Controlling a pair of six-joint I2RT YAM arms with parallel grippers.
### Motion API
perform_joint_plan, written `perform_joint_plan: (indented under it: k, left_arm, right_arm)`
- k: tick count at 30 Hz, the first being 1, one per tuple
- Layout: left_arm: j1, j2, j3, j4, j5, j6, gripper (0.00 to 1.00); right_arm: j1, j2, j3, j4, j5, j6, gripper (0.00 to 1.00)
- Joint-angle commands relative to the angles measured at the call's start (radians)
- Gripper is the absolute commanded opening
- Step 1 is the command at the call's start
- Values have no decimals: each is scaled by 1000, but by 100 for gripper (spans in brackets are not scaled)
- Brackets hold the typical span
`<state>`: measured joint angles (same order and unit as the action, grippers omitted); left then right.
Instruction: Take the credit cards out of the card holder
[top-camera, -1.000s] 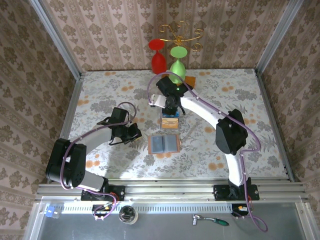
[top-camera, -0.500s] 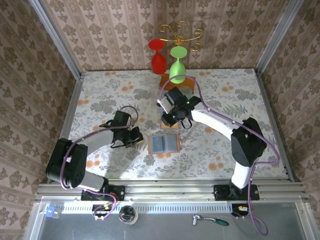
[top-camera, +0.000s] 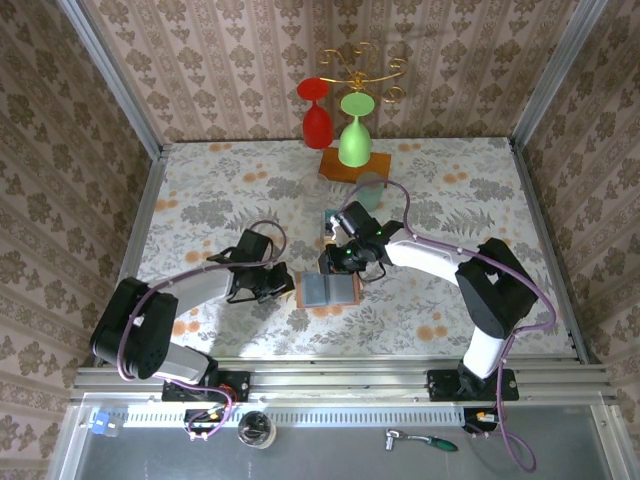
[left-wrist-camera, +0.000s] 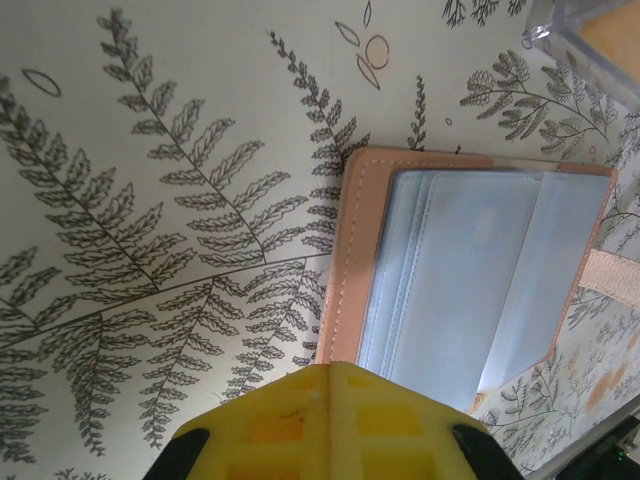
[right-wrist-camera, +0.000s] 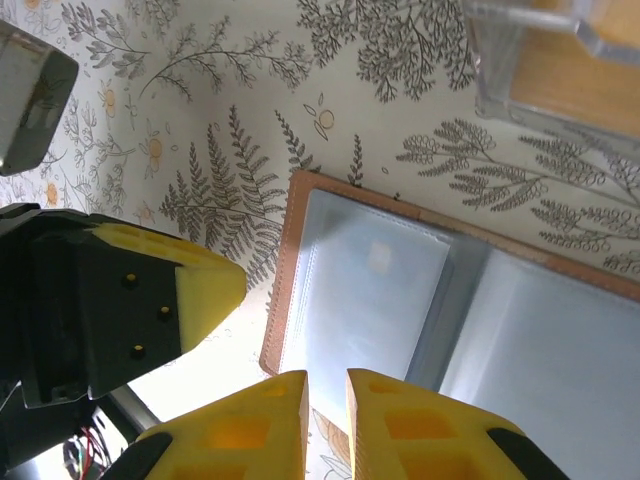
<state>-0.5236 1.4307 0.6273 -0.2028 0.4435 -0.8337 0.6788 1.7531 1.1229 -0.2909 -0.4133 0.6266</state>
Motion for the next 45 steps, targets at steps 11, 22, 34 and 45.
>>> perform_joint_plan:
  k: [11,22,34,45]
  left_arm:
    - [-41,48,-5,49,-6,-33,5]
    - [-44,86,-2,44,-9,-23,5]
    - [-44,90,-10,41,-8,-15,5]
    - [-44,90,-16,38,-14,-12,5]
  right_arm:
    - [22,75,-2,19,-85,122,22]
    - [35,129,40,7,-98,133,30]
    - [47,166,53,19,-98,149,29]
    - [57,162,69,-85,13,124,29]
